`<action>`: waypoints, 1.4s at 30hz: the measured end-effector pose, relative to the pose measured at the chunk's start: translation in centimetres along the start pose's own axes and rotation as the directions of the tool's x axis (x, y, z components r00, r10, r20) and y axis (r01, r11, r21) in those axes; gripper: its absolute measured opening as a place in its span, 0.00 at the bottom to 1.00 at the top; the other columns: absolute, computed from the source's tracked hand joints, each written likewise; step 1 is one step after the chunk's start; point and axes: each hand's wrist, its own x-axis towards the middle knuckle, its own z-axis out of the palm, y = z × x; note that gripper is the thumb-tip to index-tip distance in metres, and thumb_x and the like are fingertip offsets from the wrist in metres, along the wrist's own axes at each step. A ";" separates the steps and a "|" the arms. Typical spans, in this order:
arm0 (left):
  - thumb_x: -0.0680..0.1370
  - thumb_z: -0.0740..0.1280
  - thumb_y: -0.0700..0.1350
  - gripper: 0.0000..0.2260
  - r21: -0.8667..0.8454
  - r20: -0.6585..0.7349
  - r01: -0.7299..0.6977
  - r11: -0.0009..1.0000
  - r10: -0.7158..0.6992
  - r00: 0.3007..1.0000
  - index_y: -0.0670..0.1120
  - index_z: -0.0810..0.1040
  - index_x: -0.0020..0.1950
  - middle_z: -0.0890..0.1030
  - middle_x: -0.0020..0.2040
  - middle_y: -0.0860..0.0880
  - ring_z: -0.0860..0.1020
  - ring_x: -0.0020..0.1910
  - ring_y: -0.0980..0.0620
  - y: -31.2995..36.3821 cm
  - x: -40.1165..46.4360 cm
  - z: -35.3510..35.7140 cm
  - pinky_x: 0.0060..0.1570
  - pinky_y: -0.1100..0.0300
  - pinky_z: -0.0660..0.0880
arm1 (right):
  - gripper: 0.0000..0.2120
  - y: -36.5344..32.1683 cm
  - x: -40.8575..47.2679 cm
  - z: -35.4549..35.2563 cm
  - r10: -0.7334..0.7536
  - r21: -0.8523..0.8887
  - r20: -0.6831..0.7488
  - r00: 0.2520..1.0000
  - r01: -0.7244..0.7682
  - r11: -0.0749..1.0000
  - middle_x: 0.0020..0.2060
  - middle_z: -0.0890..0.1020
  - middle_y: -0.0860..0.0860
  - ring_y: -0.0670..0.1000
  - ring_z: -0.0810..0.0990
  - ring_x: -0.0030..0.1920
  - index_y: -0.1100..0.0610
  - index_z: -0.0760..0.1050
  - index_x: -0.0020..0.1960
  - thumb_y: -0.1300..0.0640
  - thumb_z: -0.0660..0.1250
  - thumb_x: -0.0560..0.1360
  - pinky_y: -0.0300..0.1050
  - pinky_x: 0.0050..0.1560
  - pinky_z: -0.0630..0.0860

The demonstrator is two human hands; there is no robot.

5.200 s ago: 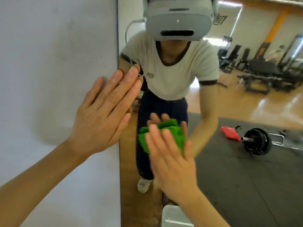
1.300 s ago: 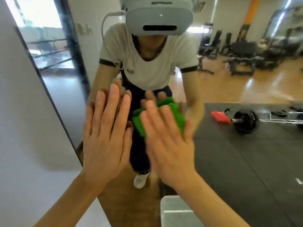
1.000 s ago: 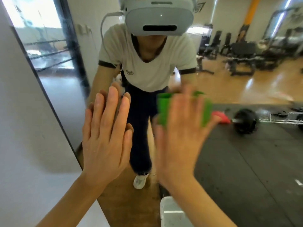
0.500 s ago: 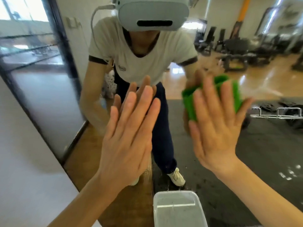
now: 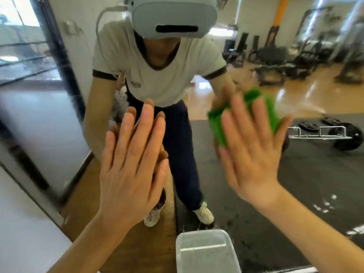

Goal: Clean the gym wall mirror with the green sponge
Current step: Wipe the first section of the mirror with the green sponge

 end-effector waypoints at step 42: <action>0.83 0.58 0.47 0.29 -0.014 0.043 -0.123 0.992 0.124 0.991 0.43 0.51 0.81 0.48 0.82 0.49 0.43 0.82 0.50 9.3 6.0 3.1 0.80 0.50 0.43 | 0.25 8.9 -0.5 -3.3 0.192 0.057 -0.027 0.981 -0.190 0.980 0.80 0.52 0.56 0.46 0.40 0.80 0.58 0.52 0.81 0.52 0.48 0.86 0.54 0.78 0.35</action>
